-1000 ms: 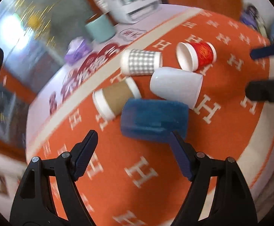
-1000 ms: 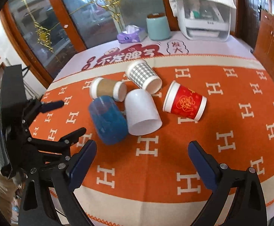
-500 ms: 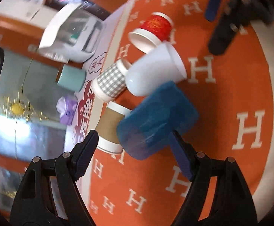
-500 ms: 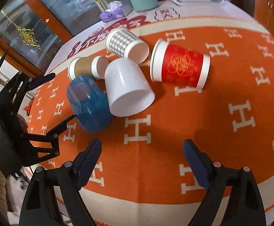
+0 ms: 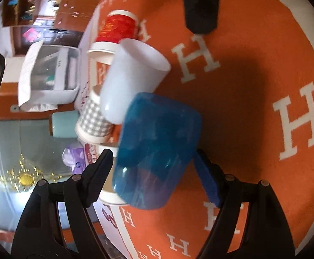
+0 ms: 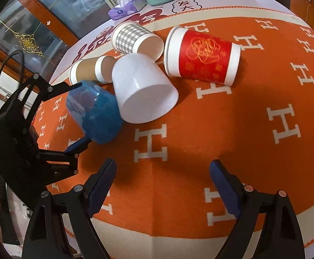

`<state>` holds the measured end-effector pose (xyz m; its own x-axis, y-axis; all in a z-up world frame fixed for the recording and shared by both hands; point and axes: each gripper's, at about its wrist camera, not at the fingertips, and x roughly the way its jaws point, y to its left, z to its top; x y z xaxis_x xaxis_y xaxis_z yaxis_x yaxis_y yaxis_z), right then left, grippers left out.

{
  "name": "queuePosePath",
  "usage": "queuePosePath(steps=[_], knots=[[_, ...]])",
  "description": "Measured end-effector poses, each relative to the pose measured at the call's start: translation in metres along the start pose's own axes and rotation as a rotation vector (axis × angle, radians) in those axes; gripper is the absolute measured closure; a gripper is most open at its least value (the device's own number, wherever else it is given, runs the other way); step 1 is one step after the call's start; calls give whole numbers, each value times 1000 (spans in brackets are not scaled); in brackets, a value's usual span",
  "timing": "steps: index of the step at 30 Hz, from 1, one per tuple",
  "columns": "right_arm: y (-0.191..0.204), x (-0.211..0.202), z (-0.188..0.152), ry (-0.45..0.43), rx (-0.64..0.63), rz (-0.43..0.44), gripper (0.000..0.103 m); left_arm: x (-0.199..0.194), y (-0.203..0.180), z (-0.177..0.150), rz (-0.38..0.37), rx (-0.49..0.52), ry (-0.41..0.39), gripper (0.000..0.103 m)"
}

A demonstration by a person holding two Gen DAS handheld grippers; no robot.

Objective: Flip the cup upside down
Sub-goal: 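Close the left gripper around the blue cup's body and lift it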

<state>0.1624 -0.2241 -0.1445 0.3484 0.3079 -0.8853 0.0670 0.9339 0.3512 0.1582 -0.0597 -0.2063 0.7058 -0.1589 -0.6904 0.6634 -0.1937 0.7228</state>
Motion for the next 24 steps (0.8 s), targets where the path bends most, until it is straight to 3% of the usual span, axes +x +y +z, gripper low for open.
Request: queuePosePath(steps=[1,5,8,13,19,24], knots=[[-2,1,0,1,4,0,13,0,0,1,-13,2,-5,32],[-9,2,-3,4,16,2,13,0,7,3,-54,-28,-1,34],[-12,1,-7,-3,17,-1,14,-10,7,6,-35,-44,-15,35],[-9,-4,-18,-20,0,-13,15,-38,15,12,-108,-159,-15,36],[3,-14,-29,-36,-29,-26,15,-55,-2,10,-92,-172,63,37],[10,-27,-45,-59,-52,-43,15,-68,-5,7,-144,-297,122,38]])
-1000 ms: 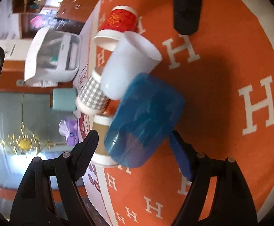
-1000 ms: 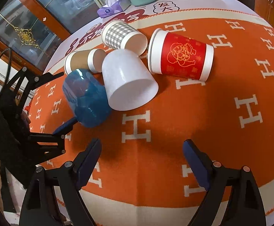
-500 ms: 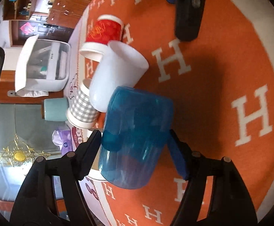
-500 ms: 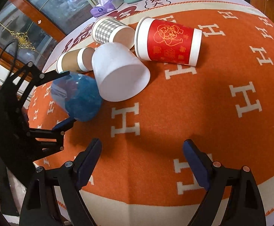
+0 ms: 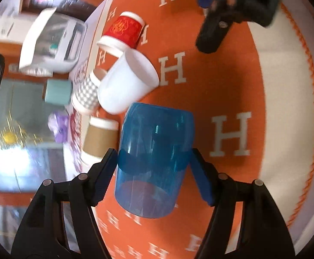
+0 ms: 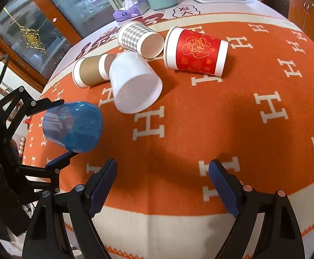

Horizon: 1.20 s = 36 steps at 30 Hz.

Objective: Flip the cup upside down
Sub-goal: 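Close the left gripper around the blue cup's body and lift it, then rotate the held blue cup upright and lower it onto the cloth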

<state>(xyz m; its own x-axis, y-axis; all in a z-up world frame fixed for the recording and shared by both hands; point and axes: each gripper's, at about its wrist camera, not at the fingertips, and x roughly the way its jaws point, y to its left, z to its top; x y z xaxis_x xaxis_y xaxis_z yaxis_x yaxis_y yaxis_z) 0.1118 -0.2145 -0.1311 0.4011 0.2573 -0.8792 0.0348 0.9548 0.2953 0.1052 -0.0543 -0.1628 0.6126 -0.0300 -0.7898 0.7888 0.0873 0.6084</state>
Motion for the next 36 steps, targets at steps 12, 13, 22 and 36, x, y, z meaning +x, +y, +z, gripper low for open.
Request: queuePosePath(steps=[12,13,22,36], knots=[[-20,-31,-25,-23,58,22,15,-13,30,3,-284,-616,261,38],[-24,-31,-22,-26,64,25,15,-8,35,2,-322,-686,294,39],[-42,-37,-25,-33,113,36,15,8,53,-10,-530,-1132,383,39],[-52,-38,-30,-23,128,54,15,21,59,-11,-594,-1278,369,33]])
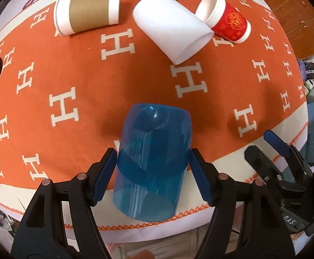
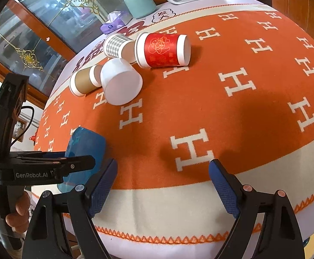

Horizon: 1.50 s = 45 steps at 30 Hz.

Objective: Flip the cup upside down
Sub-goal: 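Rotate the held blue cup upright and lower it onto the cloth, then open the left gripper and move the right tool to the blue cup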

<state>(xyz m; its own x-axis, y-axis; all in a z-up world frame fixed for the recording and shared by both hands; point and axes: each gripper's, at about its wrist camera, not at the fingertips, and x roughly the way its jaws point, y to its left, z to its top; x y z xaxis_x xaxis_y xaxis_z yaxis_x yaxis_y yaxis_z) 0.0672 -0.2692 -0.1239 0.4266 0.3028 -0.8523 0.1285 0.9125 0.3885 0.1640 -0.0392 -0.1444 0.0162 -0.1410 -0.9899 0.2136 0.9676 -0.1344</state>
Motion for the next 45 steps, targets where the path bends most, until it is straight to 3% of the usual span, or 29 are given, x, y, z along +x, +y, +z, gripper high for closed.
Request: queuePosePath(steps=[2,10,15,16,18,19,20,22,31,45], knots=[[1,-1,-1,0,-3,3,15,-3,-2,1,-30,6,5,17],[7,2,-5,33,-15,40,15,-33,0,-6,-18,38,-72,17],[16,8,-5,72,-23,96,15,-50,11,-23,42,66,-141,17],[19,11,-5,81,-23,103,15,-51,15,-26,50,71,-149,18],[23,14,-3,93,-23,115,15,-49,20,-31,57,84,-153,36],[26,16,-3,97,-26,119,15,-45,22,-32,54,86,-143,58],[27,16,-3,98,-30,120,15,-37,23,-31,44,78,-119,74],[32,17,-3,98,-41,119,15,-25,28,-30,19,54,-80,80],[31,20,0,110,-32,117,15,-18,30,-34,-7,72,-80,80],[36,27,2,134,-34,148,15,-25,42,-34,10,69,-110,80]])
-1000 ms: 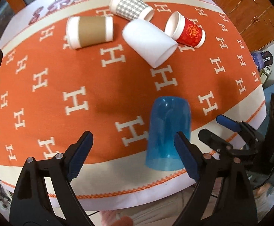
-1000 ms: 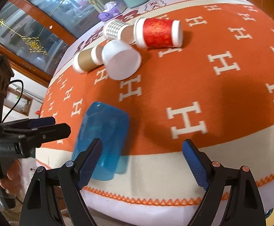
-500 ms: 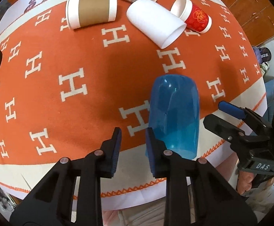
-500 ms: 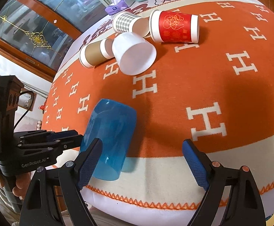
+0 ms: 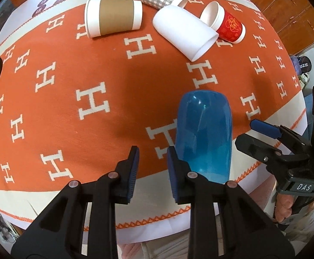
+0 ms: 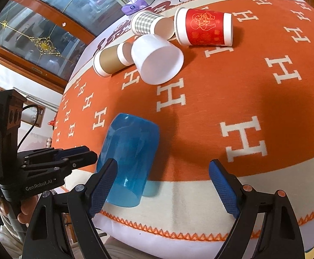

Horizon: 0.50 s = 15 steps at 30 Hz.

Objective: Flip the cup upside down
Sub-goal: 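Open the left gripper and move the right tool to the blue cup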

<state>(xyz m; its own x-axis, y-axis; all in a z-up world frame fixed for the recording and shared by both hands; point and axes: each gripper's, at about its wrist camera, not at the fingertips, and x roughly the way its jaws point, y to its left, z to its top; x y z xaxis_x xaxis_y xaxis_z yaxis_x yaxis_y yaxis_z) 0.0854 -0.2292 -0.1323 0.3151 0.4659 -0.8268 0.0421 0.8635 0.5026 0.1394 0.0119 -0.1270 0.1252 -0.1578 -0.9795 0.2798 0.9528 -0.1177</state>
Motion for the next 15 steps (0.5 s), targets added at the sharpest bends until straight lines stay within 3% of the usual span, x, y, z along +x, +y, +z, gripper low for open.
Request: queuePosePath(steps=[9,15], knots=[[10,10,6,65,-4,66,15,-22,1,-12,24,76,-130,79],[20,34,17,148,11,113,15,-16,11,-24,-57,60,-132,78]])
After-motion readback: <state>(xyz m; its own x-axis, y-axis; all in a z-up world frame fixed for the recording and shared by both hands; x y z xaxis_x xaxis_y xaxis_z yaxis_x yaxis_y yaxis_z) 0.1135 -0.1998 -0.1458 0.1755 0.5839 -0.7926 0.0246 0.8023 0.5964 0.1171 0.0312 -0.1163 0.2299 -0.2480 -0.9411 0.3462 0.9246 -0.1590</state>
